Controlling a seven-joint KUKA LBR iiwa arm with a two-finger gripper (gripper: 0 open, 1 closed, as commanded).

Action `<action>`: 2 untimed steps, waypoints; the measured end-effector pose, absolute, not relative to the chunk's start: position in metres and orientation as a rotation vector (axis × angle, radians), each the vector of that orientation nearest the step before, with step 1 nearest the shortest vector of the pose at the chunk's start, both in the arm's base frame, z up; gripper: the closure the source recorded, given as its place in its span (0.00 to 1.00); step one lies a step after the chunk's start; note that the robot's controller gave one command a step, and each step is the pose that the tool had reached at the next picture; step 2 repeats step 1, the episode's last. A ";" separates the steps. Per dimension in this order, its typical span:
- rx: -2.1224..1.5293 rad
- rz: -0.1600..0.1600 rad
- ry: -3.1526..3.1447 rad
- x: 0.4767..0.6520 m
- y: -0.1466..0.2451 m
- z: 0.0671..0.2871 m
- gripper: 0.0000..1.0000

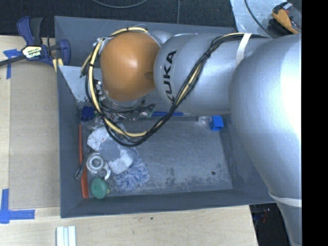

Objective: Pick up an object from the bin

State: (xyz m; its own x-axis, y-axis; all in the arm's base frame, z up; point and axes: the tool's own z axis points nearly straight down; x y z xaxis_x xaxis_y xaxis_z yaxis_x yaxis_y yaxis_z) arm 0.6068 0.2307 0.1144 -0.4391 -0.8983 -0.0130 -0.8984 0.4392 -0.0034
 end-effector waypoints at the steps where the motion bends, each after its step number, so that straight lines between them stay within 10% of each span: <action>1: -1.650 0.005 2.650 0.608 0.231 0.134 1.00; 2: -1.650 0.005 2.650 0.608 0.231 0.134 1.00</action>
Offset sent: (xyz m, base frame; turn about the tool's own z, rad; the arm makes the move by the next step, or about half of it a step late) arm 0.0012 0.0005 0.0385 0.0016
